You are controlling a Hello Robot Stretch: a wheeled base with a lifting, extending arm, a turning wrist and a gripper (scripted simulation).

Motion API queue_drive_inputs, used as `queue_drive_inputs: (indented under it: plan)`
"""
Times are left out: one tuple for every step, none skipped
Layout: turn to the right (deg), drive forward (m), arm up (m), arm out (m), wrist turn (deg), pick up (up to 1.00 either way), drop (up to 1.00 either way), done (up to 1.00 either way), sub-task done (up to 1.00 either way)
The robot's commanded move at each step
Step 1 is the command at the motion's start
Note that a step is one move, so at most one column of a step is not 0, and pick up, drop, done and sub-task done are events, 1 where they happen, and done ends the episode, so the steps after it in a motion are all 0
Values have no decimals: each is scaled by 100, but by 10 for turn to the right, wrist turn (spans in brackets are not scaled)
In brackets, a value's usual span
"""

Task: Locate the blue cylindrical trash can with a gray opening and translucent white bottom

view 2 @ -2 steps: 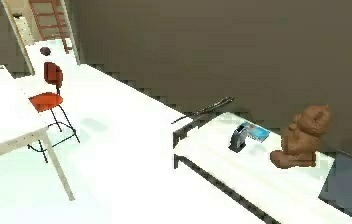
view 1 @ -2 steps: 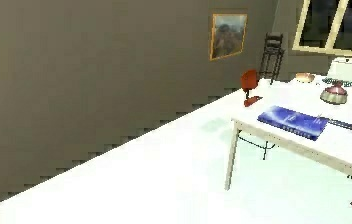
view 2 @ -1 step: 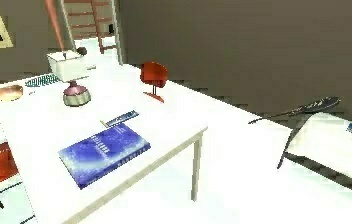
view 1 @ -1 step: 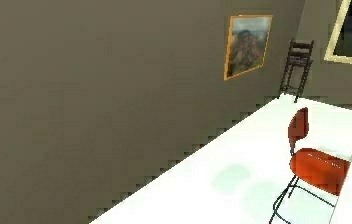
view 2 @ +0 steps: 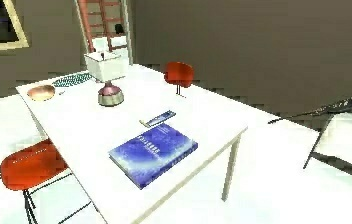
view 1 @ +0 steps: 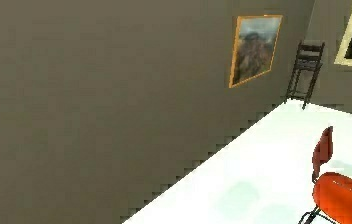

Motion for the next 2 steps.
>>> queue_drive_inputs:
  plan:
    - [210,0,0,0,0,0,0,0,0]
    - [30,0,0,0,0,0,0,0,0]
